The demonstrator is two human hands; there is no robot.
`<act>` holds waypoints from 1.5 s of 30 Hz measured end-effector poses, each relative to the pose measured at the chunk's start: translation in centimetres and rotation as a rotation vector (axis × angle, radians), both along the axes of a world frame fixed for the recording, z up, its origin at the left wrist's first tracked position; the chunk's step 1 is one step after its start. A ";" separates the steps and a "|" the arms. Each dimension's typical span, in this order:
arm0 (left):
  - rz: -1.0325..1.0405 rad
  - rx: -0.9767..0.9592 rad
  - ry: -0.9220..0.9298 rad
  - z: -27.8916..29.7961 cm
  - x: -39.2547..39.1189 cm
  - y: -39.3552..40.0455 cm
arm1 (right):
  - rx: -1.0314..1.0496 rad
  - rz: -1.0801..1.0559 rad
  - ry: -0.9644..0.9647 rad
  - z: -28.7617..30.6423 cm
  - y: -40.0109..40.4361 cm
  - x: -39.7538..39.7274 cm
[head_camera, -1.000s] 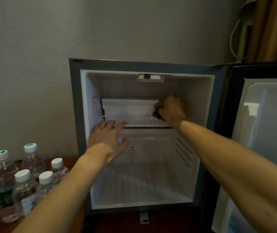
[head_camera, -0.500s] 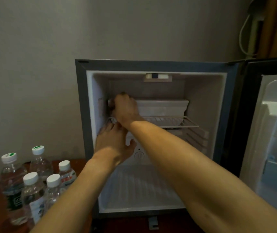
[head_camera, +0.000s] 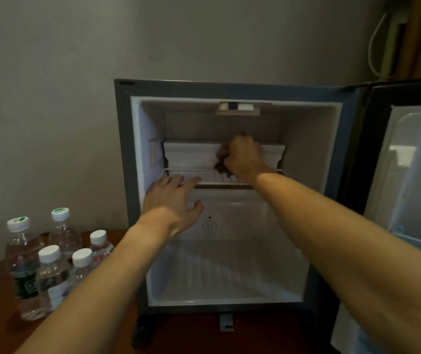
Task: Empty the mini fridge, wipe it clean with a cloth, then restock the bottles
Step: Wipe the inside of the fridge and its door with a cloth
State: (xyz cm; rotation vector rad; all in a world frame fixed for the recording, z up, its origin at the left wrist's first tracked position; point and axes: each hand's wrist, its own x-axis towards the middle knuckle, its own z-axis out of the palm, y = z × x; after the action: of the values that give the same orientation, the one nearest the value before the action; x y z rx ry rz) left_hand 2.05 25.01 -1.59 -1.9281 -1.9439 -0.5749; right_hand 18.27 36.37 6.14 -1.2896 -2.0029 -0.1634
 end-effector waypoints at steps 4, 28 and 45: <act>0.031 -0.017 0.000 0.1 0.2 -0.2 | -0.051 -0.090 0.109 -0.8 1.4 5.9; -0.001 0.062 -0.119 0.1 0.7 -0.7 | 0.178 0.098 -0.168 -0.3 -2.1 -11.9; 0.026 0.004 0.015 -0.1 0.1 -0.1 | 0.065 -0.040 -0.145 -0.7 0.0 1.8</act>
State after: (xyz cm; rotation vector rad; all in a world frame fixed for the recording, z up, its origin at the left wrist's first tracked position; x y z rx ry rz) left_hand 2.13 24.95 -1.69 -1.8967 -1.9543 -0.5545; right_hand 20.07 36.38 5.41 -1.3096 -2.0754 -0.3472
